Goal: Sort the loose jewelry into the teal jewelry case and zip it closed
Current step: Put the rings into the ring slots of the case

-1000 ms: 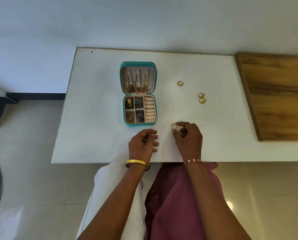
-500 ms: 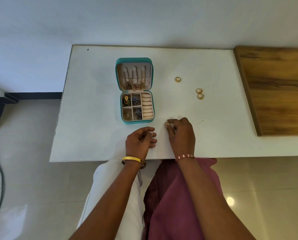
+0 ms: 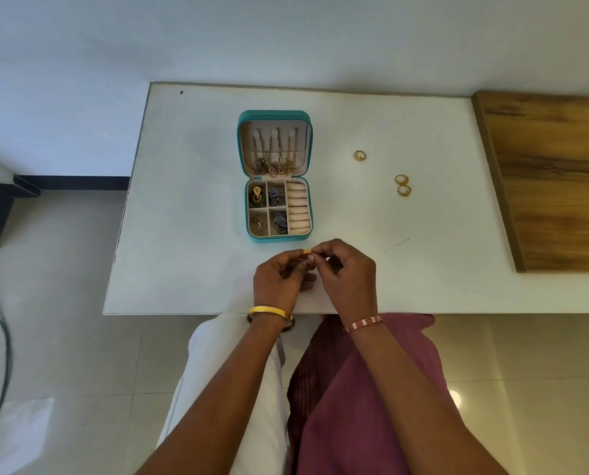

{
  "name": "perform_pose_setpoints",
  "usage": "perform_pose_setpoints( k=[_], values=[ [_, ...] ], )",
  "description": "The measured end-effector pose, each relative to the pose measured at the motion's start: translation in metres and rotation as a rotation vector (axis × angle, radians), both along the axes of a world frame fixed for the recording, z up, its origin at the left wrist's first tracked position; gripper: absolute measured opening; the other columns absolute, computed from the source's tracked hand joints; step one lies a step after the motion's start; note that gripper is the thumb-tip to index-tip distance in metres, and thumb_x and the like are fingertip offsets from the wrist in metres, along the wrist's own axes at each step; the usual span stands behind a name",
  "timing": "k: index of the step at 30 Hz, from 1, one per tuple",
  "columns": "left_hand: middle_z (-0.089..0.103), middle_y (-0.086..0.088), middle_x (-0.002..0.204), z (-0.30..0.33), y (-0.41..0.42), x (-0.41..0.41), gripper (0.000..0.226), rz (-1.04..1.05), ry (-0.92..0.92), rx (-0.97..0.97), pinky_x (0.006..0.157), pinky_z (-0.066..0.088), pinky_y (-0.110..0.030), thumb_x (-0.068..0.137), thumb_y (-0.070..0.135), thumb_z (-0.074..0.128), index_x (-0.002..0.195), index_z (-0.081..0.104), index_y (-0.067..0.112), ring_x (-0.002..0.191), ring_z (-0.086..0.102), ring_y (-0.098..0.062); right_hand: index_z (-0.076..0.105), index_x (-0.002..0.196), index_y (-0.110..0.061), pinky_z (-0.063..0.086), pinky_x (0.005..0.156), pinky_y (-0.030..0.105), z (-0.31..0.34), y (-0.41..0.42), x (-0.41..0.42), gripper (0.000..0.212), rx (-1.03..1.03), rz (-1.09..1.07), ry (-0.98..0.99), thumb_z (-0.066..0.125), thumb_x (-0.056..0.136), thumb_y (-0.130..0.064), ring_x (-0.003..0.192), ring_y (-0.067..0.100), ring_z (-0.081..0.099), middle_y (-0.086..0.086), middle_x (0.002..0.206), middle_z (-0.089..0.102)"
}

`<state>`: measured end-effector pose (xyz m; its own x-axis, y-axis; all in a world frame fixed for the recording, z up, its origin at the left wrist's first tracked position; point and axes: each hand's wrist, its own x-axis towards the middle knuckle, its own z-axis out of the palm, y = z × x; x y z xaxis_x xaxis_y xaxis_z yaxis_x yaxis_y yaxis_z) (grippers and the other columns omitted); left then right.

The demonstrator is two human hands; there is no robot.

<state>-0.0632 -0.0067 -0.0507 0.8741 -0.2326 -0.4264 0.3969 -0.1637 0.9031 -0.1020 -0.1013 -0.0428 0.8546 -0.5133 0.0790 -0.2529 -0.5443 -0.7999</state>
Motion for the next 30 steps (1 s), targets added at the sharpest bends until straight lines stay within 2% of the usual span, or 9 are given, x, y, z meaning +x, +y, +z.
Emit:
perform_pose_setpoints(
  k=[5,11,14,18,20,22,24,26,30],
  values=[
    [0.066,-0.001,0.077,-0.002,0.0,0.002,0.021,0.073,0.041,-0.026,0.058,0.056,-0.017,0.084,-0.002,0.057,0.103,0.064,0.0,0.053,0.064,-0.003,0.069,0.091,-0.005,0.039,0.059,0.0,0.0,-0.003,0.0,0.018,0.175,-0.012,0.02,0.071,0.074,0.0,0.067,-0.012,0.056,-0.003,0.077,0.063],
    [0.067,-0.003,0.08,0.0,0.001,0.001,0.023,0.087,0.035,-0.037,0.06,0.055,-0.015,0.083,-0.002,0.057,0.105,0.064,0.002,0.053,0.064,-0.002,0.071,0.086,-0.005,0.04,0.061,0.002,-0.003,-0.005,-0.001,0.014,0.117,0.023,-0.011,0.072,0.073,0.0,0.064,-0.002,0.054,0.009,0.082,0.069],
    [0.067,-0.004,0.085,0.004,0.003,0.001,0.024,0.106,0.024,-0.058,0.061,0.055,-0.015,0.082,-0.001,0.058,0.104,0.064,0.006,0.055,0.065,-0.002,0.071,0.085,-0.006,0.04,0.061,0.003,-0.002,-0.006,-0.001,0.013,0.14,0.019,-0.008,0.072,0.073,-0.001,0.062,-0.002,0.054,0.007,0.081,0.068],
    [0.066,-0.009,0.088,0.006,-0.003,-0.002,0.023,0.105,0.022,-0.063,0.06,0.055,-0.013,0.081,-0.001,0.059,0.104,0.064,0.0,0.055,0.065,-0.001,0.072,0.087,-0.01,0.041,0.059,0.005,0.008,-0.014,-0.003,0.012,0.242,-0.032,-0.013,0.073,0.075,-0.007,0.063,-0.004,0.055,-0.001,0.077,0.065],
    [0.066,-0.009,0.085,0.007,-0.011,-0.002,0.022,0.115,0.058,-0.11,0.059,0.055,-0.014,0.081,-0.003,0.058,0.103,0.063,-0.002,0.055,0.065,-0.003,0.071,0.087,-0.015,0.048,0.063,0.013,0.012,-0.027,-0.001,0.012,0.371,-0.161,-0.035,0.071,0.077,-0.008,0.062,0.0,0.056,-0.002,0.075,0.066],
    [0.068,-0.003,0.074,0.007,-0.025,-0.001,0.021,0.125,0.094,-0.16,0.057,0.054,-0.014,0.082,-0.004,0.057,0.102,0.063,-0.004,0.055,0.065,-0.004,0.07,0.085,-0.016,0.053,0.071,0.032,0.009,-0.048,0.003,0.011,0.453,-0.347,-0.074,0.067,0.079,-0.007,0.067,0.008,0.059,0.003,0.076,0.067],
    [0.068,0.002,0.072,0.006,-0.041,0.001,0.02,0.129,0.12,-0.196,0.057,0.054,-0.015,0.082,-0.004,0.058,0.101,0.063,-0.005,0.056,0.065,-0.004,0.071,0.084,-0.011,0.054,0.076,0.041,0.004,-0.072,0.008,0.009,0.416,-0.491,-0.088,0.065,0.08,-0.005,0.07,0.018,0.061,0.008,0.077,0.068],
    [0.067,0.0,0.072,0.005,-0.06,0.004,0.019,0.108,0.139,-0.213,0.058,0.055,-0.016,0.082,-0.005,0.058,0.1,0.063,-0.006,0.056,0.066,-0.005,0.07,0.086,-0.008,0.055,0.076,0.042,-0.001,-0.096,0.013,0.009,0.324,-0.562,-0.053,0.062,0.081,-0.006,0.07,0.021,0.061,0.008,0.076,0.067],
    [0.066,-0.002,0.07,0.003,-0.086,0.01,0.019,0.07,0.148,-0.213,0.057,0.055,-0.016,0.083,-0.006,0.056,0.101,0.062,-0.007,0.054,0.065,-0.005,0.067,0.102,-0.006,0.048,0.073,0.029,-0.009,-0.132,0.03,0.019,0.087,-0.453,0.043,0.061,0.084,-0.008,0.077,0.029,0.062,0.016,0.09,0.065]
  ],
)
